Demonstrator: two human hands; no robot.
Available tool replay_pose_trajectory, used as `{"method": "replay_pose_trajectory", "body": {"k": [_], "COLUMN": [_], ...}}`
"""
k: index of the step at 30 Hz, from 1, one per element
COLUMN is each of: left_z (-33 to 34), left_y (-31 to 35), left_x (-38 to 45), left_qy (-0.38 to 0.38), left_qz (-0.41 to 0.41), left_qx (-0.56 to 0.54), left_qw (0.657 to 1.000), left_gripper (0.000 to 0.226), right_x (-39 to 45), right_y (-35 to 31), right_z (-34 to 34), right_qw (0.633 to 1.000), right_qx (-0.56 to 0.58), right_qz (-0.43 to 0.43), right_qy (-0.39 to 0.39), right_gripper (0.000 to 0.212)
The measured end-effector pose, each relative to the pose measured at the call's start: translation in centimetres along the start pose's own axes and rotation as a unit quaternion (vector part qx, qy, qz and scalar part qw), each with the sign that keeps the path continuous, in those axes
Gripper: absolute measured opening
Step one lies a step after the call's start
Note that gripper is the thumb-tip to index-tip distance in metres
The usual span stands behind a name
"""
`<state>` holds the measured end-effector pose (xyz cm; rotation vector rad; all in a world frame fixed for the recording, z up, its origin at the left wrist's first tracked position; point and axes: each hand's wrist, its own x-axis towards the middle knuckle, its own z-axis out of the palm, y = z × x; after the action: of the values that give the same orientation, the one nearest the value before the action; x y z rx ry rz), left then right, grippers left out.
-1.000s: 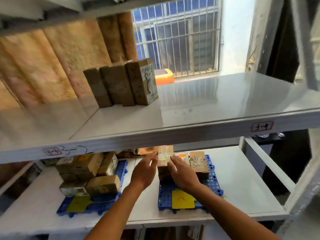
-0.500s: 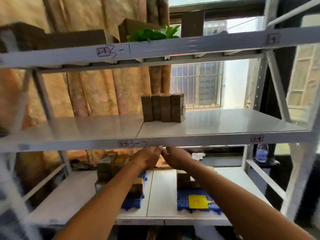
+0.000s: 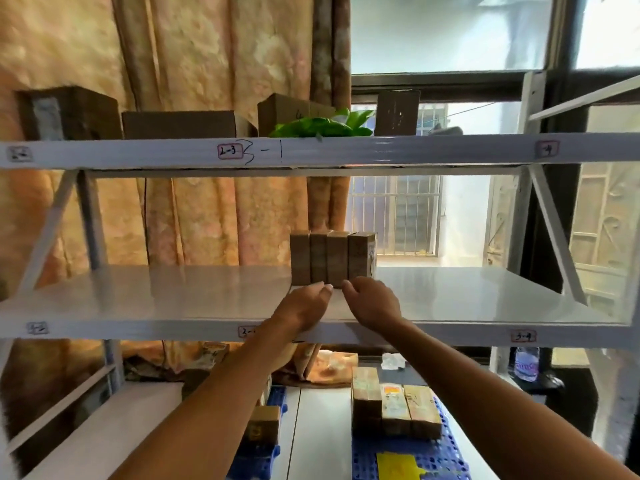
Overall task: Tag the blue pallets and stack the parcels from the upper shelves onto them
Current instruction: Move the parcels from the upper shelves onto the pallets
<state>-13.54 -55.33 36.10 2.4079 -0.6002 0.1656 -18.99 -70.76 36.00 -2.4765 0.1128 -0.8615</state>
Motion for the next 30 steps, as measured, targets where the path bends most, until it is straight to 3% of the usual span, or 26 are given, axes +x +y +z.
{"method": "replay_pose_trajectory", "body": {"k": [2,3,5,7,11,13,16,24,30], "left_z": [0.8,1.2,1.8,2.6,4.8,5.8,6.7,6.6,5.4], "left_y": [0.3,0.4,0.4,0.1,-0.6,-0.9,-1.4,-1.8,-1.2], "left_x": [1.9,2.9,4.8,6.8,10.6,12.2,14.0,14.1,11.8], "left_qy": [0.004,0.007,0.019,0.046,0.124,0.138,0.103,0.085,0.011], "left_qz": [-0.017,-0.035,-0.071,-0.088,-0.085,-0.070,-0.056,-0.037,-0.035], "left_qx": [-0.037,-0.066,-0.131,-0.177,-0.225,-0.230,-0.241,-0.325,-0.405], "left_qw": [0.999,0.997,0.989,0.979,0.963,0.961,0.963,0.941,0.913], "left_gripper": [0.062,0.063,0.065,0.067,0.059,0.046,0.031,0.043,0.065], "right_x": [2.3,3.5,5.6,7.6,11.2,12.4,13.5,13.6,10.9], "right_y": [1.8,2.8,4.9,7.1,10.6,11.5,12.0,12.4,11.5], "right_z": [0.2,0.5,1.1,1.9,3.5,4.2,4.8,4.6,0.9], "right_qw": [0.999,0.999,0.993,0.986,0.967,0.950,0.918,0.901,0.890], "right_qx": [0.026,0.038,0.048,0.072,0.193,0.270,0.365,0.407,0.385], "right_qz": [0.014,0.031,0.106,0.148,0.151,0.129,0.091,0.078,0.104], "right_qy": [0.016,0.016,-0.012,-0.034,-0.071,-0.091,-0.128,-0.130,-0.221], "right_gripper": [0.028,0.032,0.082,0.118,0.136,0.124,0.106,0.081,0.056]}}
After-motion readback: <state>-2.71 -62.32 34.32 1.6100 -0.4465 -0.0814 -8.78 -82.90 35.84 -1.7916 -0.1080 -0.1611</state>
